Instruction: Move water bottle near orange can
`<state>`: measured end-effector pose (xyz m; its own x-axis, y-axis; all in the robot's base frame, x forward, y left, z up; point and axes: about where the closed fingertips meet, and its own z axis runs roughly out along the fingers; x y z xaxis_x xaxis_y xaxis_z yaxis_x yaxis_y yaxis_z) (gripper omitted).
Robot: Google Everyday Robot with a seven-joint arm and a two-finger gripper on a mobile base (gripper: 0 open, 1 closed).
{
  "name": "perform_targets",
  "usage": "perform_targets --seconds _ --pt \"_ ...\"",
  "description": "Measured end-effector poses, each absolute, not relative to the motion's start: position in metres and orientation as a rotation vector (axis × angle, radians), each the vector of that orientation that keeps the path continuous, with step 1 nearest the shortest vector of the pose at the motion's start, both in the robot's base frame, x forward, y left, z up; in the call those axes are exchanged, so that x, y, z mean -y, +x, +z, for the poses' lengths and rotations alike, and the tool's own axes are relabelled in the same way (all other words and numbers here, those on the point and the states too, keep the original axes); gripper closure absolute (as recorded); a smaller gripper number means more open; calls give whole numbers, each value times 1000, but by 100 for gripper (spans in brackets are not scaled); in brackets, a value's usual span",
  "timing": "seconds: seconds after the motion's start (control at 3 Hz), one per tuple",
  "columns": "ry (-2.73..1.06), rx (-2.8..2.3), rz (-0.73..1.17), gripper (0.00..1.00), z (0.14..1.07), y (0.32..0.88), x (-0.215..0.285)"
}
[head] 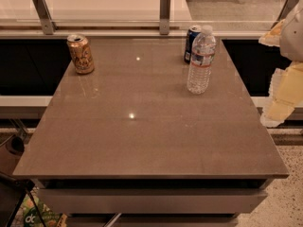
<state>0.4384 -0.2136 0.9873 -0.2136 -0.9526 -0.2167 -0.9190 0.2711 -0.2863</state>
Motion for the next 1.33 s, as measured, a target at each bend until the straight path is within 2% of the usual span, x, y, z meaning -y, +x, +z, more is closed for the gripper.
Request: perform_targets --seconds 0.67,1.33 --pt "-1582 -2227 -82 0 985 448 221" --pt "-1226 -2227 13 0 979 478 236"
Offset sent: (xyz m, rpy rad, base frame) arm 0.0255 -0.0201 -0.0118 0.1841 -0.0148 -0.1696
